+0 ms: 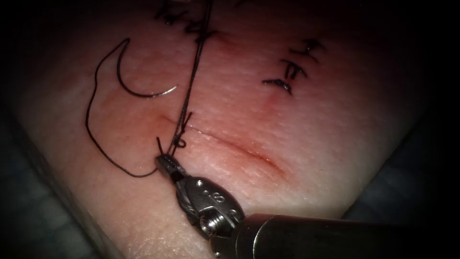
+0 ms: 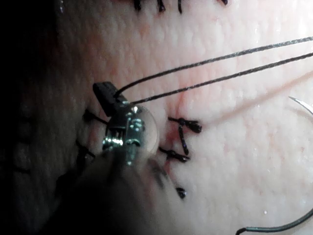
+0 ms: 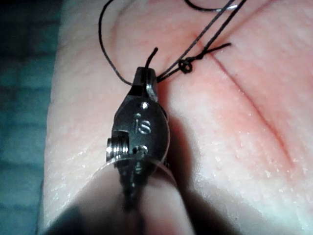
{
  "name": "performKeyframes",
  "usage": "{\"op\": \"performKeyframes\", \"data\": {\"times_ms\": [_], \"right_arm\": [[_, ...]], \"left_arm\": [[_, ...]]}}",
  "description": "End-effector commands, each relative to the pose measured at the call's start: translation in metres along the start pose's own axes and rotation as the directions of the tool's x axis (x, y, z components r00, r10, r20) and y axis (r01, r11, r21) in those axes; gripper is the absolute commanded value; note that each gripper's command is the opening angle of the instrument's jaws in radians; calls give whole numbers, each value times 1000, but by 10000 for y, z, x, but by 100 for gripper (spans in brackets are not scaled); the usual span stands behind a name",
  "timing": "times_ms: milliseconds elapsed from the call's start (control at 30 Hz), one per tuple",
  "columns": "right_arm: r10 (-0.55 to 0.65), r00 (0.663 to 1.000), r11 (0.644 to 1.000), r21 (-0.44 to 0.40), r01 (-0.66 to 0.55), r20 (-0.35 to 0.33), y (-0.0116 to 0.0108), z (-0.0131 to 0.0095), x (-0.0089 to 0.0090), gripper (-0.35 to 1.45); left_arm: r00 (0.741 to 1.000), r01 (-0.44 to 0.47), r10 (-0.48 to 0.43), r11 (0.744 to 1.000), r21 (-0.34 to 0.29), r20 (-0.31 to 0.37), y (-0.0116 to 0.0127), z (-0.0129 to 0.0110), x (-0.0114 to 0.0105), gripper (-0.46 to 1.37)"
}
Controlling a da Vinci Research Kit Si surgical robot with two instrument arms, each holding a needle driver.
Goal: Wound Closure
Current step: Move the right arm down and the left arm up to tie the knot
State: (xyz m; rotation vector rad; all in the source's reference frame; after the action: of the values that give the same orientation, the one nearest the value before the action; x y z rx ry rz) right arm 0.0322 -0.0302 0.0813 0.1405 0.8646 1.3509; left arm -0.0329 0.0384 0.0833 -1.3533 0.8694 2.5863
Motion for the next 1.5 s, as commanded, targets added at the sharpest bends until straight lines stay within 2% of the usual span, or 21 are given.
{"op": "performKeyframes", "data": {"times_ms": [33,433,667,767,1000,1500], "right_arm": [[-1,1000,1000,-5,1,1,-1,0,-1,-35],[-11,1000,999,-37,11,13,-12,0,-17,-35],[12,1000,999,-51,-11,26,-26,-5,-27,-35],[62,996,997,-56,-59,58,-34,-5,-32,-35],[155,985,987,-53,-152,69,-53,-6,-34,-35],[197,975,979,-77,-190,105,-52,-8,-44,-35]], "left_arm": [[1000,-2,2,1000,6,-4,-3,1,1,-35],[998,-66,65,995,68,20,-47,17,12,-35],[996,-85,83,993,78,25,-72,28,18,-35],[995,-94,92,993,76,29,-74,31,19,-35],[992,-123,120,989,79,35,-79,34,21,-35],[988,-149,146,985,83,48,-90,48,32,-35]]}}
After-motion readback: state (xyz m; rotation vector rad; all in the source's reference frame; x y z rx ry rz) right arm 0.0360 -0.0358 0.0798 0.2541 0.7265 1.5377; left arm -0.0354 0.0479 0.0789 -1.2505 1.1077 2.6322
